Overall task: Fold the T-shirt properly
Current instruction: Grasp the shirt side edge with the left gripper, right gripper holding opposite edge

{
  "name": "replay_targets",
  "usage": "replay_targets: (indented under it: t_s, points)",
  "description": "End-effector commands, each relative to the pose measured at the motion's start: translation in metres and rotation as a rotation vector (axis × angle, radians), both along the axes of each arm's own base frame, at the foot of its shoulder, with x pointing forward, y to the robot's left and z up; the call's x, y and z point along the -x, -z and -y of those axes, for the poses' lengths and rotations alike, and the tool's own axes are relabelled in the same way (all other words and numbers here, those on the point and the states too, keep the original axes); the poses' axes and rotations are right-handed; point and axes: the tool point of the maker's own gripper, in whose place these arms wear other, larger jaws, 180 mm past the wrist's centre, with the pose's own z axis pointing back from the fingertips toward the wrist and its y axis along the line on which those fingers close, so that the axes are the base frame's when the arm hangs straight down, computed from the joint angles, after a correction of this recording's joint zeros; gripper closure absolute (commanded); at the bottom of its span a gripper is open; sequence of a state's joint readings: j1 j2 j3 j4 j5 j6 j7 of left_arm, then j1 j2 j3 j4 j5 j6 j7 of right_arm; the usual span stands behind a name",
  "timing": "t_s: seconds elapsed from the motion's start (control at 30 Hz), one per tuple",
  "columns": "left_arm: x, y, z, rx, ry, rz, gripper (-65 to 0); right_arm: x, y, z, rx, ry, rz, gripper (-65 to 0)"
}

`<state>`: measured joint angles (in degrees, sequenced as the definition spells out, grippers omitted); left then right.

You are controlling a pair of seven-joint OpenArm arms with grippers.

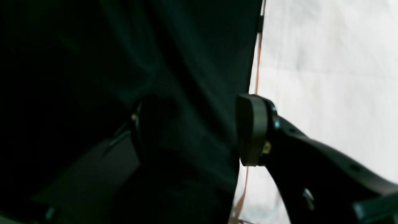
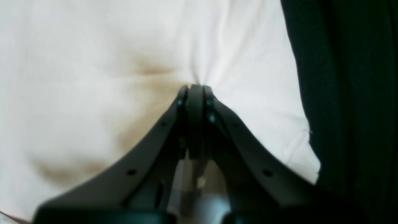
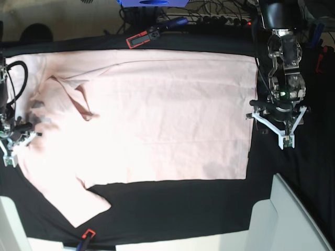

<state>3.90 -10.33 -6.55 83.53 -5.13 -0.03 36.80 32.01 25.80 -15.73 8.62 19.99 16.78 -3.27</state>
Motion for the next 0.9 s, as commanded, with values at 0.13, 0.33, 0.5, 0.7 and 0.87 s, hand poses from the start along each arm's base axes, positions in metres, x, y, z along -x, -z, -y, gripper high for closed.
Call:
replay_targets:
  t_s: [0.13,0.33,0.5,0.7,0.87]
  points:
    - [-0.011,-0.006,-0.007,-0.007,-0.011,0.025,-38.0,-0.013,-0.025,0.036,0.121,0.062,0.047,-2.0]
    - [-0.007,-0.006,-0.008,-0.016,-0.008,0.020,-38.0,-0.015,-0.043,0.068,0.243,0.155,0.081,-44.5]
    - [-0.007,-0.004,-0.008,-0.014,-0.009,0.016,-38.0,-0.010,-0.035,0.059,0.209,0.117,0.066,-52.1]
    - [-0.007,-0.010,-0.018,-0.040,-0.006,0.021,-38.0,-0.010,-0.033,0.056,0.209,0.108,0.095,-52.1]
    - [-0.008,-0.013,-0.022,-0.050,-0.006,0.022,-38.0,0.003,-0.016,0.047,0.188,0.104,0.081,-52.1]
